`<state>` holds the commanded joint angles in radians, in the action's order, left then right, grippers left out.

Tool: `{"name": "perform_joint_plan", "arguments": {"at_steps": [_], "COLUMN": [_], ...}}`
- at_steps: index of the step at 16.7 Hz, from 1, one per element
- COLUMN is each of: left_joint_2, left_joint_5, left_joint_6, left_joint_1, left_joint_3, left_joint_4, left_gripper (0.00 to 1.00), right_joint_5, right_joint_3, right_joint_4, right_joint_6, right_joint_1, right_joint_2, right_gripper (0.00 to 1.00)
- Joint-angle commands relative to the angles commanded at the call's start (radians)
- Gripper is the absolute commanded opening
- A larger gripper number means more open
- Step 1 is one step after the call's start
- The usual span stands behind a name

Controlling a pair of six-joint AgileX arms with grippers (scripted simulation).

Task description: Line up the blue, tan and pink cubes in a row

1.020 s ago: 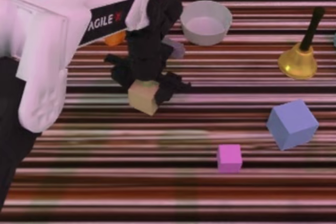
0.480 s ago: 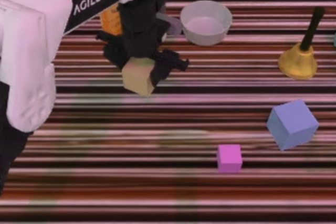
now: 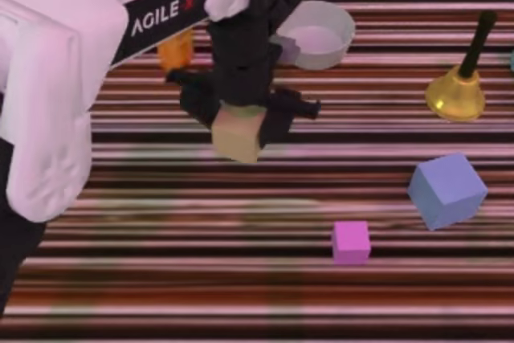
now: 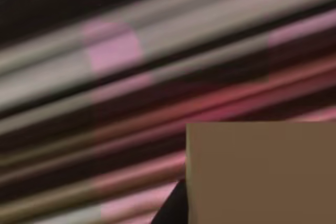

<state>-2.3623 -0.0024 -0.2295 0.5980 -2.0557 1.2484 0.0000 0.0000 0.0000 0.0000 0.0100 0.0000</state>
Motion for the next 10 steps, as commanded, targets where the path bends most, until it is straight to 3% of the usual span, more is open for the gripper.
{"name": "perform_joint_plan", "arguments": {"at_steps": [6, 10], "left_joint_2": [0.121, 0.184], "left_joint_5": [-0.006, -0.009], "left_joint_6": [-0.435, -0.583], "left_joint_1": [0.155, 0.221], "left_joint_3": [0.180, 0.255], "left_joint_4": [-0.038, -0.063], "left_gripper": [0.00, 0.00], "right_joint_5": [0.000, 0.000], "right_joint_3": [0.000, 0.000], "right_joint_4": [0.000, 0.000], "right_joint_6": [0.000, 0.000], "right_joint_1": [0.000, 0.000], "right_joint_2": [0.000, 0.000], "right_gripper": [1.00, 1.00]}}
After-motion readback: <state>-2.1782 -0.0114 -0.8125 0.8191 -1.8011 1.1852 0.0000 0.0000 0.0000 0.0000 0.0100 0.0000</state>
